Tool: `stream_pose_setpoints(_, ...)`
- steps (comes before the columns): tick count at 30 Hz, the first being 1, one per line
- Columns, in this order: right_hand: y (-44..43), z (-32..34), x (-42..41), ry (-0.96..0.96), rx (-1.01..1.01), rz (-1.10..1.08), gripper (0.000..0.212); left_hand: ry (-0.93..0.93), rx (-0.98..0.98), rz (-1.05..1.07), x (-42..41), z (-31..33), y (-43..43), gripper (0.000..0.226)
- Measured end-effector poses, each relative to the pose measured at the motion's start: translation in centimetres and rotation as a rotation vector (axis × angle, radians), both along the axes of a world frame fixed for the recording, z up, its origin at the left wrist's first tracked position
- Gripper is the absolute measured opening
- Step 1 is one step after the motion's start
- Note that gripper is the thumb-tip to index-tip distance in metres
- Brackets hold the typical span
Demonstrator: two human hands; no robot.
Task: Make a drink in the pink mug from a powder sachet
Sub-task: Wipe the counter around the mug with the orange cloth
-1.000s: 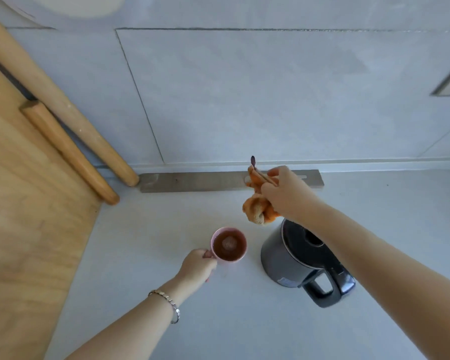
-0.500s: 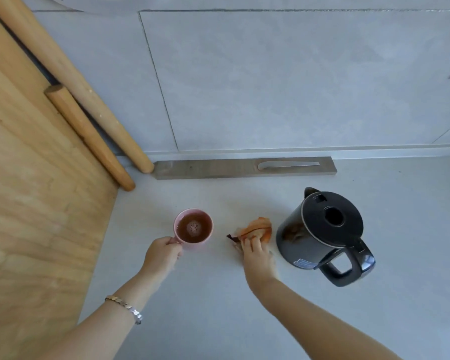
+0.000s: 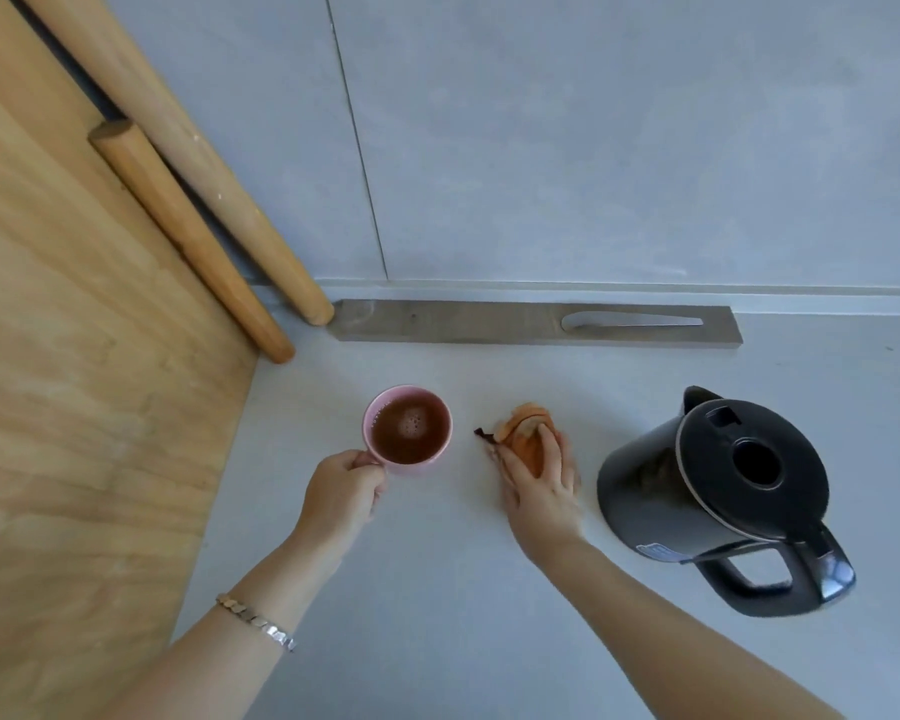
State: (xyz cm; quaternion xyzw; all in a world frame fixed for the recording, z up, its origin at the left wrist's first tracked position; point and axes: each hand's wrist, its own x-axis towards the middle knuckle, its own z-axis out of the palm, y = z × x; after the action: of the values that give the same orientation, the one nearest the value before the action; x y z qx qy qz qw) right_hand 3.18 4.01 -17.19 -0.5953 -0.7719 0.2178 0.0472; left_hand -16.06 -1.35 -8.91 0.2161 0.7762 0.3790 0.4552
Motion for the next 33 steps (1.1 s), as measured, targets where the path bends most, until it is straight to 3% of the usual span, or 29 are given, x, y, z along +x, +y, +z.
stream_pose_setpoints(3,3.4,-0.5,-1.4,0.118,0.016,-0.128,0.037,-0.001,-0.003,0.015,-0.4,0.1,0.5,0.038)
stream_pose_setpoints(7,7.3,-0.1,-3.8,0.238,-0.067,-0.312,0.053,-0.01,-0.016,0.01,-1.0,0.6,0.6,0.034)
stream_pose_setpoints(9,6.9,0.1,-5.4,0.231,-0.081,-0.156,0.056,-0.006,-0.016,0.022,-1.4,0.9,0.6,0.029)
stream_pose_setpoints(13,0.5,-1.3,-6.2,0.339,-0.007,0.473,0.049,0.0,0.017,0.075,-2.1,1.2,1.0,0.031)
stream_pose_setpoints(16,-1.2,-2.8,-3.2,0.29,0.183,0.717,0.042,0.014,0.011,0.084,-2.4,1.3,1.2,0.03)
stream_pose_setpoints(19,2.7,-2.5,-1.3,0.269,0.216,0.384,0.032,0.035,-0.006,0.064,-2.8,1.5,0.9,0.028)
stream_pose_setpoints(24,9.1,-0.7,-1.0,0.038,0.142,-0.252,0.051,0.04,-0.043,0.055,-2.7,1.6,-0.1,0.027)
stream_pose_setpoints(26,9.5,-0.5,-3.2,-0.021,0.091,-0.289,0.041,0.028,-0.049,0.057,-2.6,1.7,-0.3,0.028)
stream_pose_setpoints(29,6.0,0.0,-7.4,0.163,0.065,0.065,0.025,0.023,-0.044,0.058,-2.4,1.8,-0.6,0.028)
stream_pose_setpoints(31,2.8,-0.5,-8.8,0.22,0.015,0.476,0.041,0.013,-0.032,0.078,-2.4,1.9,-0.7,0.027)
stream_pose_setpoints(33,1.5,-1.1,-7.8,0.165,0.069,0.718,0.05,-0.002,-0.023,0.094,-2.3,2.1,-0.7,0.027)
